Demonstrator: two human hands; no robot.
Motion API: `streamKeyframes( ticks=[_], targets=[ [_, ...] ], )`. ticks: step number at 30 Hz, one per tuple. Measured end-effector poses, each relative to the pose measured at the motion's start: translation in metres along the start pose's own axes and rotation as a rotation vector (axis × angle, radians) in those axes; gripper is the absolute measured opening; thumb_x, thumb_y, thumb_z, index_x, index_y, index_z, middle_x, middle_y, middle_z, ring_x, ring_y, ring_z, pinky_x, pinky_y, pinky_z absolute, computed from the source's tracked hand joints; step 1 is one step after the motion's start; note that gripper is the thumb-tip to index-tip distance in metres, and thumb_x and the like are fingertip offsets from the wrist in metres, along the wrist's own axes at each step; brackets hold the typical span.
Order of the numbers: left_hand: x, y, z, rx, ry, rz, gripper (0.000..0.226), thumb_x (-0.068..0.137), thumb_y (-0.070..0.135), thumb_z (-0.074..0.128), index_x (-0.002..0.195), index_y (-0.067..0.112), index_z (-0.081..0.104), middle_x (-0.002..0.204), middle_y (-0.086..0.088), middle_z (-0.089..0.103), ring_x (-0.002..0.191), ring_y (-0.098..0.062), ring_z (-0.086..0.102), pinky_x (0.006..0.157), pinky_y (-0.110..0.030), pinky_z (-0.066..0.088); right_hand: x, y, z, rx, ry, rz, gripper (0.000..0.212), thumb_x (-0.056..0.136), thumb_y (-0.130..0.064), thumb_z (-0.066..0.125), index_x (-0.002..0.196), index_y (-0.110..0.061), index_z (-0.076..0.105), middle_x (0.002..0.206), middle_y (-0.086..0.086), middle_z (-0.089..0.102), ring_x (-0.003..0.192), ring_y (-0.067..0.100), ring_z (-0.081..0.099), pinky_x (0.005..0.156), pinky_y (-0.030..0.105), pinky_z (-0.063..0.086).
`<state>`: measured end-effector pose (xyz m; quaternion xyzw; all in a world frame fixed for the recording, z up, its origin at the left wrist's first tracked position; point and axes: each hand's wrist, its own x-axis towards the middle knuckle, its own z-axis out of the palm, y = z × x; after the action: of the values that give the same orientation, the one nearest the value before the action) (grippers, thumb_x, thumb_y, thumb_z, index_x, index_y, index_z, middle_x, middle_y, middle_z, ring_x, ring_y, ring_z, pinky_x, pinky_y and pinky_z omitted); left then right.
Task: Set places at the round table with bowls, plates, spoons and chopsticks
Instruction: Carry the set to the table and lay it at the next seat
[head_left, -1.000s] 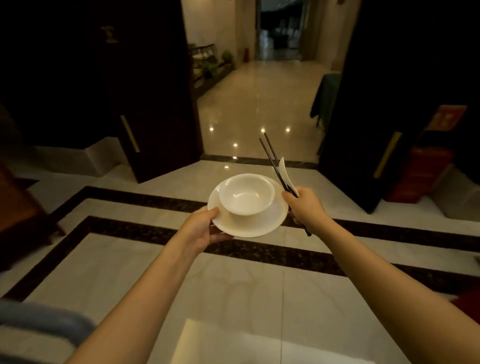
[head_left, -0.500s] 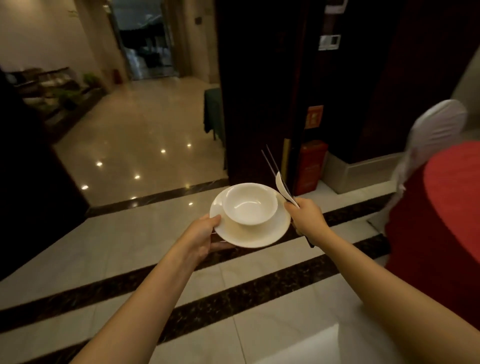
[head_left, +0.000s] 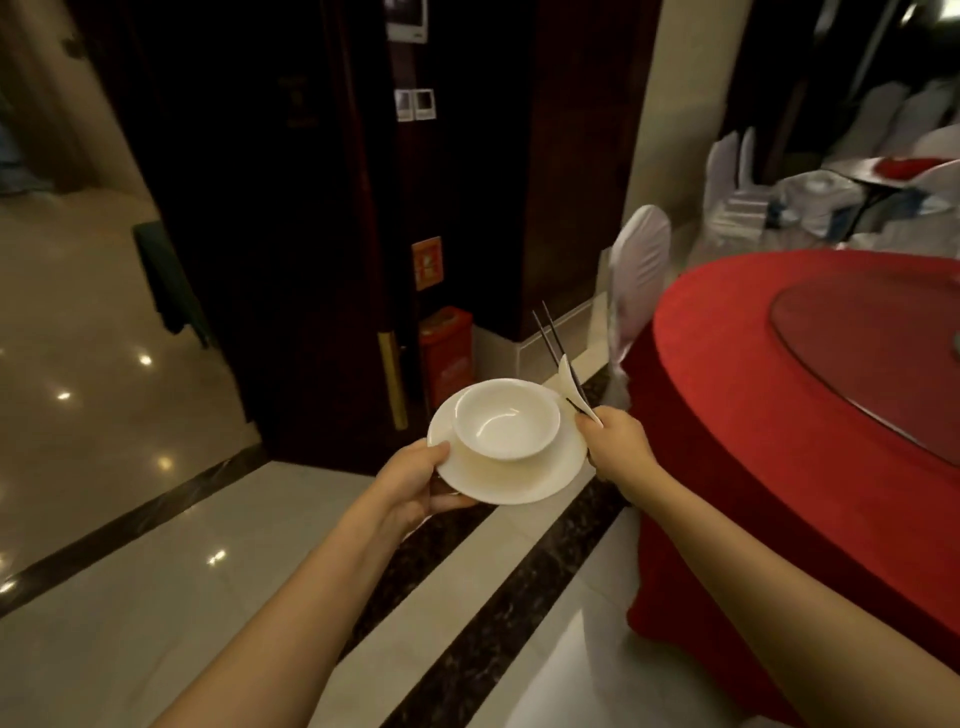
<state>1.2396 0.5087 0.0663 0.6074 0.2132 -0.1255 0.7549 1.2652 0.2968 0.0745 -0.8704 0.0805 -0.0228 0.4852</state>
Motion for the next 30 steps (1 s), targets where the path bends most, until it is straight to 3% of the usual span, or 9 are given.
streamKeyframes(
  ticks=[6,12,20,24,28,30],
  targets=[
    [0.125,0.068,0.048,0.077,-0.139,-0.019,0.014,0.097,0.018,0.045,0.105,0.023,0.056,0.099,-0.009,0.067,0.085,-0.024,0.068,0.055,-0.04,0.061,0.118,-0.007,-0.014,-0.034,0.126,0.01,0.038,0.095,-0.02,0.04,0.057,-0.013,0.036,0.059,0.003,0.041,0.05,0.017,0.037,0.047,0.029,0.031],
    [0.235,0.122,0.096,0.138,-0.238,-0.064,0.029,0.096,0.018,0.047,0.124,0.02,0.052,0.094,-0.007,0.067,0.079,-0.022,0.068,0.051,-0.038,0.06,0.223,-0.006,-0.024,-0.025,0.222,0.064,0.04,0.092,-0.019,0.042,0.053,-0.018,0.034,0.055,-0.002,0.039,0.048,0.014,0.035,0.046,0.027,0.029],
    [0.406,0.176,0.172,0.265,-0.407,-0.117,0.037,0.096,0.017,0.046,0.133,0.019,0.047,0.094,-0.007,0.066,0.077,-0.023,0.069,0.049,-0.038,0.06,0.376,0.022,-0.024,-0.088,0.395,0.187,0.038,0.093,-0.018,0.041,0.056,-0.016,0.032,0.056,0.0,0.038,0.049,0.014,0.031,0.044,0.027,0.021],
    [0.479,0.207,0.216,0.324,-0.495,-0.152,0.039,0.095,0.019,0.05,0.134,0.016,0.045,0.096,-0.01,0.068,0.08,-0.025,0.071,0.053,-0.04,0.061,0.444,0.031,-0.034,-0.114,0.482,0.238,0.04,0.094,-0.017,0.042,0.055,-0.016,0.034,0.057,-0.001,0.041,0.055,0.017,0.036,0.046,0.028,0.021],
    [0.537,0.233,0.263,0.395,-0.549,-0.16,0.033,0.093,0.019,0.053,0.127,0.017,0.05,0.087,-0.008,0.07,0.064,-0.021,0.074,0.049,-0.037,0.058,0.499,0.038,-0.048,-0.069,0.569,0.307,0.039,0.095,-0.021,0.043,0.056,-0.018,0.037,0.059,-0.002,0.043,0.054,0.014,0.038,0.046,0.026,0.023],
    [0.566,0.241,0.289,0.436,-0.588,-0.174,0.032,0.094,0.019,0.051,0.126,0.017,0.05,0.089,-0.008,0.069,0.072,-0.022,0.073,0.053,-0.04,0.06,0.524,0.046,-0.057,-0.053,0.595,0.339,0.039,0.095,-0.022,0.044,0.056,-0.018,0.038,0.059,-0.002,0.044,0.052,0.011,0.037,0.045,0.026,0.024]
  ],
)
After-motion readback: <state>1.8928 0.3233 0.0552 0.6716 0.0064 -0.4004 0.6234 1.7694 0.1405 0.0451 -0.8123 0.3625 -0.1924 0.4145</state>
